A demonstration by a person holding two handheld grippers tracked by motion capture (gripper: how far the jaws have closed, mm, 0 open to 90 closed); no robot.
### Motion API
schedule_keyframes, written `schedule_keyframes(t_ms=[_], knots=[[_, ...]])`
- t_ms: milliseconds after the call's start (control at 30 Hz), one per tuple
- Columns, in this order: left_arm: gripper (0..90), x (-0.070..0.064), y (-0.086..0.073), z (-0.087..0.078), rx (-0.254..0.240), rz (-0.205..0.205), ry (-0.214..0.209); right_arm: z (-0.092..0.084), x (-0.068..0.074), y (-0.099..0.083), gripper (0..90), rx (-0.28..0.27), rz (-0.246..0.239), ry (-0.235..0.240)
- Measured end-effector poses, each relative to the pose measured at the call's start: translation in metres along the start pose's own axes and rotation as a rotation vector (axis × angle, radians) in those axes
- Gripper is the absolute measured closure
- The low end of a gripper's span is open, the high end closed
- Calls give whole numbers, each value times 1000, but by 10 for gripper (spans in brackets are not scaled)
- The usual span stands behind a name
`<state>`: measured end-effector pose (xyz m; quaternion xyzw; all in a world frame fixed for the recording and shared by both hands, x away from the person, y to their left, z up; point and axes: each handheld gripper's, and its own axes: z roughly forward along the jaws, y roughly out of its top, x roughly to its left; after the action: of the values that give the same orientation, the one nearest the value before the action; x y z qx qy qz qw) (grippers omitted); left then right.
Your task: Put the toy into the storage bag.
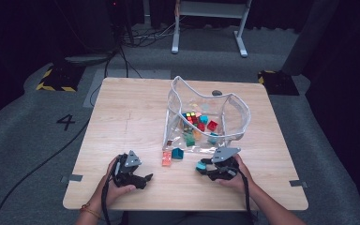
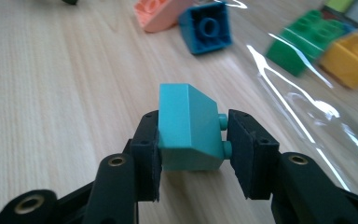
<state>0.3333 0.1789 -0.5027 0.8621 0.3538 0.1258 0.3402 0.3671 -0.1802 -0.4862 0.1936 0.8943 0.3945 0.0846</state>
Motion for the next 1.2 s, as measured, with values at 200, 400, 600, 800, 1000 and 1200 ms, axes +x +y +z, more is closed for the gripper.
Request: schedule_keyframes(t_ms=[200,400,600,800,1000,1200], knots=[[120,0,0,0,0,-1,1,-26,-15,-16,573,0,36,-67],[119,0,0,0,0,0,1,-45,-29,-31,573,-5,33,-92],[119,0,0,0,1,0,0,-65,-40,-42,573,-18,66,-132],[119,0,0,0,0,1,0,-82,-52,-52,573,-50,121,-176],[119,0,0,0,1,-2,0,-100,-60,-60,573,-72,138,-212],[119,0,0,0,1,-1,0,-115,-66,-58,573,-92,143,-241]])
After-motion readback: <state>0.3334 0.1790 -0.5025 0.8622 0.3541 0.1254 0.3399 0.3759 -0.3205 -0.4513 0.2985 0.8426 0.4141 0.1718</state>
